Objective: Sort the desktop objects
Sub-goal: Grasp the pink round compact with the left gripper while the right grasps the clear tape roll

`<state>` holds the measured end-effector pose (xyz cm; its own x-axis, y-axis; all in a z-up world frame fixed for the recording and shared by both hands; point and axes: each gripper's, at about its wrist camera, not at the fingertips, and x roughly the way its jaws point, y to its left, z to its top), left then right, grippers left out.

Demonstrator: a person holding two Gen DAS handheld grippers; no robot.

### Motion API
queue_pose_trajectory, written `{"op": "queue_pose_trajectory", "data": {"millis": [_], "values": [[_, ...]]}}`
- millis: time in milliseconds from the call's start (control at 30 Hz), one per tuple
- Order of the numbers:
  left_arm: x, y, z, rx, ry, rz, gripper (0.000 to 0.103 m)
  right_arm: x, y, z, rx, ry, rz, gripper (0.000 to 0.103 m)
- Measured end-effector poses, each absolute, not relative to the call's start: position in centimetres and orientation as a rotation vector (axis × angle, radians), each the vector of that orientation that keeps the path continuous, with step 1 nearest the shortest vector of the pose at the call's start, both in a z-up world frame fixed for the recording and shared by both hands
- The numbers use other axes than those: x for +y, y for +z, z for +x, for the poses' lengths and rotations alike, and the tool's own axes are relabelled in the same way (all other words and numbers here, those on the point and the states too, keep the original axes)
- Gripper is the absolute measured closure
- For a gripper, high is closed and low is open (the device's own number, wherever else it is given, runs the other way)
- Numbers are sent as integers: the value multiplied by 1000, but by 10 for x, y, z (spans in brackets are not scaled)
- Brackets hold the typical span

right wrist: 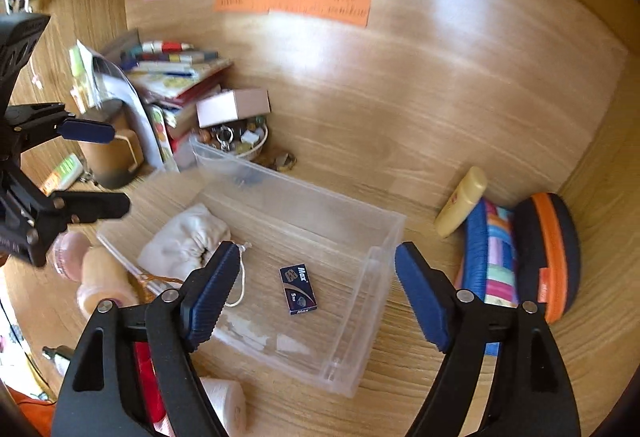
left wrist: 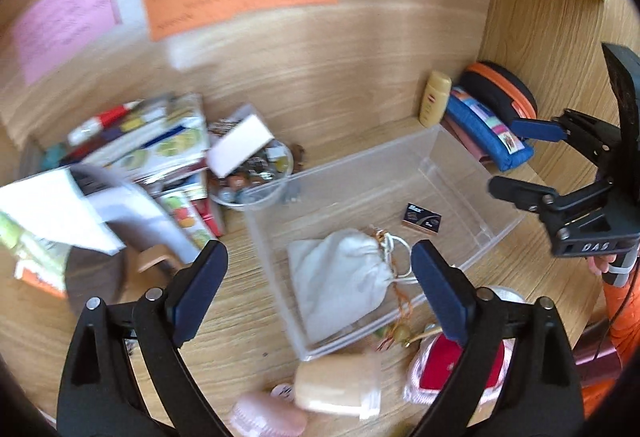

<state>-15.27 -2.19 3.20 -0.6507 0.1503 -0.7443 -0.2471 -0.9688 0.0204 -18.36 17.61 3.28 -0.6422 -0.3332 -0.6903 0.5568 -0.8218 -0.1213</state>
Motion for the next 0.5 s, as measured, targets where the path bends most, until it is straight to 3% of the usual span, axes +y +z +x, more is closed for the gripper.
{"op": "queue_pose_trajectory", "data": {"millis": [267, 500], "values": [[-54, 37, -109, 122, 2776, -1162, 5, 196, 44, -150, 400, -2466, 850, 21], [-73, 8, -77, 84, 2801, -1247, 5, 206, 31, -124, 361, -2462, 849, 21]]}}
